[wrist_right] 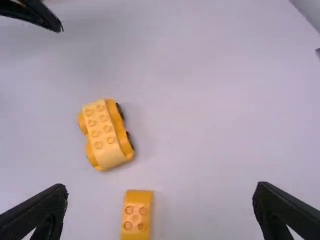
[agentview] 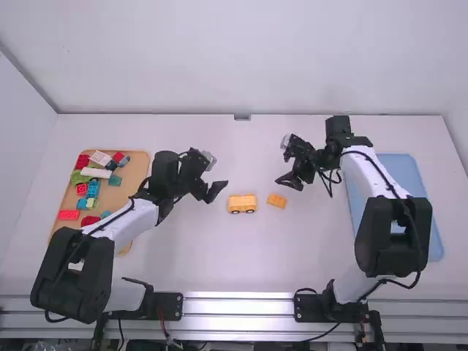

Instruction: Assemble lego blocks to make yellow taxi

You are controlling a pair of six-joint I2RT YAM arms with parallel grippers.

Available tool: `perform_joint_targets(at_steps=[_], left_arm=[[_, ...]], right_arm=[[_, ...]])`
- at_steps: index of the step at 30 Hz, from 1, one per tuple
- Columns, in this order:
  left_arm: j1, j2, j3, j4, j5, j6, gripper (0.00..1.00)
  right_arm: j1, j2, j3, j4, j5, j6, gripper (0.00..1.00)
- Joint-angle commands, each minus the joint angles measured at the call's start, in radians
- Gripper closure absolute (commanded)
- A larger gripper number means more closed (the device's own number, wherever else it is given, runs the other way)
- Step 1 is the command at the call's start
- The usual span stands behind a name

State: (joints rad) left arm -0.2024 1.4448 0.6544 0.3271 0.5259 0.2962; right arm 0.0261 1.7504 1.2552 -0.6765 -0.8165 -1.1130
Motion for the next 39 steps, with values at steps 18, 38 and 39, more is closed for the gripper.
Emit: perform_joint_targets(at_steps=[18, 38, 39], left_arm=[[-0.001, 0.337, -0.001, 0.104, 0.643, 0.610, 0.01], [-0.002, 0.482, 0.063, 0.182, 0.584, 0.478, 0.01], [-0.001, 0.482, 0.067, 0.182, 0.584, 0.478, 0.01]], right_arm=[[-0.064, -0.017, -0.260, 0.220, -0.158, -0.168, 0.01], [-0.052, -0.062, -0.511, 0.542, -0.056, -0.149, 0.01], [-0.057, -0.035, -0.570, 0.690, -0.079, -0.078, 0.01]])
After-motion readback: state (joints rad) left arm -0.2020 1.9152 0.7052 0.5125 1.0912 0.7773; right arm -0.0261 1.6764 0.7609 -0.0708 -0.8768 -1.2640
